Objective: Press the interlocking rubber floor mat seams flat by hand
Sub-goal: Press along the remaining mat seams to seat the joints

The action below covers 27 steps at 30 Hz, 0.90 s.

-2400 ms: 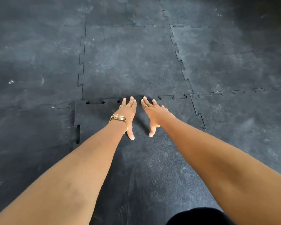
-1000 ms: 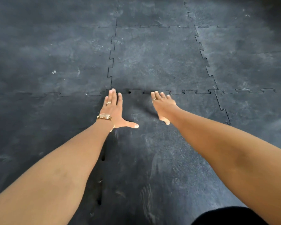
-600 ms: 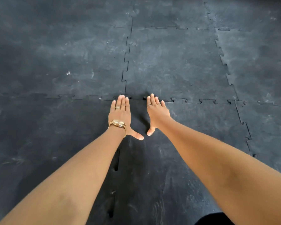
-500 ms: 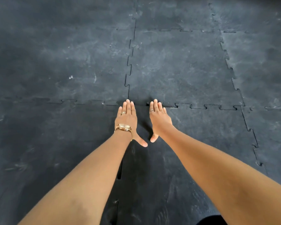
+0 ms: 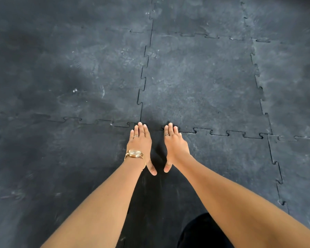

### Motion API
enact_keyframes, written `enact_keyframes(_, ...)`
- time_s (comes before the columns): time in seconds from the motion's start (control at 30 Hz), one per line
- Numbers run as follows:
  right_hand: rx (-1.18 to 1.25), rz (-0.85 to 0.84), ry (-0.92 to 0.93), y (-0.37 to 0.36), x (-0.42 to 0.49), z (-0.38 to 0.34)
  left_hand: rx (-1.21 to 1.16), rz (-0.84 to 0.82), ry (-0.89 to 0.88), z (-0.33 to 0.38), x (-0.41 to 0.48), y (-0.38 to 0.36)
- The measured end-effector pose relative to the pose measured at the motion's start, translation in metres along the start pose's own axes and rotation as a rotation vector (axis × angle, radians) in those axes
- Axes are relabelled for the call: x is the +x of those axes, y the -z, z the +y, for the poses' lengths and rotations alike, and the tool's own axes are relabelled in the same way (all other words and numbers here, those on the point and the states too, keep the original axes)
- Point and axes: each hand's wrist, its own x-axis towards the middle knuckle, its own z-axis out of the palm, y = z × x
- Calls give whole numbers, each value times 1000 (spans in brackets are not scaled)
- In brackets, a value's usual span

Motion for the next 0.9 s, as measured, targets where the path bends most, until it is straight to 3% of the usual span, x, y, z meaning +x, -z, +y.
enact_keyframes(0.33,60,40,-7,-5,-9,4,1,62,-26,-6,-4,-9)
enact_keyframes(0.7,4,108,11,-11,-35,18,36,286,-239,-34,-43,-64)
enact_keyframes(0.9,-115,90,6,-16,-22,15,38,359,-128,-19,-68,-93)
